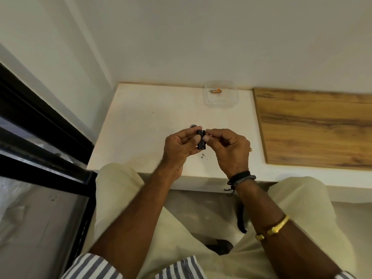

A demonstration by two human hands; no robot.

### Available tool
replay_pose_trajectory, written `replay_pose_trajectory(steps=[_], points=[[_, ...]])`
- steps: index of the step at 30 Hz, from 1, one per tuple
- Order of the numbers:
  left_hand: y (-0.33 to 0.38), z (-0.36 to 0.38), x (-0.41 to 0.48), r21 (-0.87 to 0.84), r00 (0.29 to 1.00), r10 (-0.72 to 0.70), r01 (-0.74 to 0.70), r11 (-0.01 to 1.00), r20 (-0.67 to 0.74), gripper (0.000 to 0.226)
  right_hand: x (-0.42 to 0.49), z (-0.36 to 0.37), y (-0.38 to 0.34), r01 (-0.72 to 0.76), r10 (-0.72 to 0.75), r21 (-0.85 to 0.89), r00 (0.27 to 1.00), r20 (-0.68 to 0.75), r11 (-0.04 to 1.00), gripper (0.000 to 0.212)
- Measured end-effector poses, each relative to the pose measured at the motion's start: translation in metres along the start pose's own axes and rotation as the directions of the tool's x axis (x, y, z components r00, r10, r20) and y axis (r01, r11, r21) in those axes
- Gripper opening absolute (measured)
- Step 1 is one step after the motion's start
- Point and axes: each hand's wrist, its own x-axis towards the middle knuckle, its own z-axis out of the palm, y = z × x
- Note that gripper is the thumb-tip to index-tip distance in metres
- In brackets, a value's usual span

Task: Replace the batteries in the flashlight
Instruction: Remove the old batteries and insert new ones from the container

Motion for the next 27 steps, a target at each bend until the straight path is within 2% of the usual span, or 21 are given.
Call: replay_pose_trajectory(steps=[7, 13, 19, 23, 27], points=[[0.0, 0.004, 0.0, -0.022, 1.0, 0.016, -0.017, 1.0, -0.014, 0.026, -0.004, 0.01, 0.013, 0.199, -0.209, -0.201, 0.977, -0.032, 0.959, 0.02], [0.003, 0.003, 0.001, -0.087, 1.0, -0.015, 0.013, 0.996, -0.018, 0.026, -0.004, 0.015, 0.017, 0.222, -0.215, -0.265, 0.975, 0.057, 0.938, 0.029], [0.01, 0.004, 0.005, -0.202, 0.999, -0.037, 0.033, 0.979, -0.017, 0.028, 0.005, 0.013, 0.011, 0.071, -0.071, -0.011, 0.997, 0.044, 0.997, 0.028], [0.015, -0.004, 0.016, -0.326, 0.996, -0.07, 0.048, 0.944, -0.056, 0.03, 0.03, 0.012, 0.013, -0.102, 0.108, 0.076, 0.991, -0.079, 0.992, 0.019], [0.018, -0.016, 0.036, -0.47, 0.989, -0.102, 0.041, 0.881, -0.106, 0.029, 0.07, 0.013, 0.019, -0.22, 0.231, 0.101, 0.966, -0.116, 0.97, 0.015]])
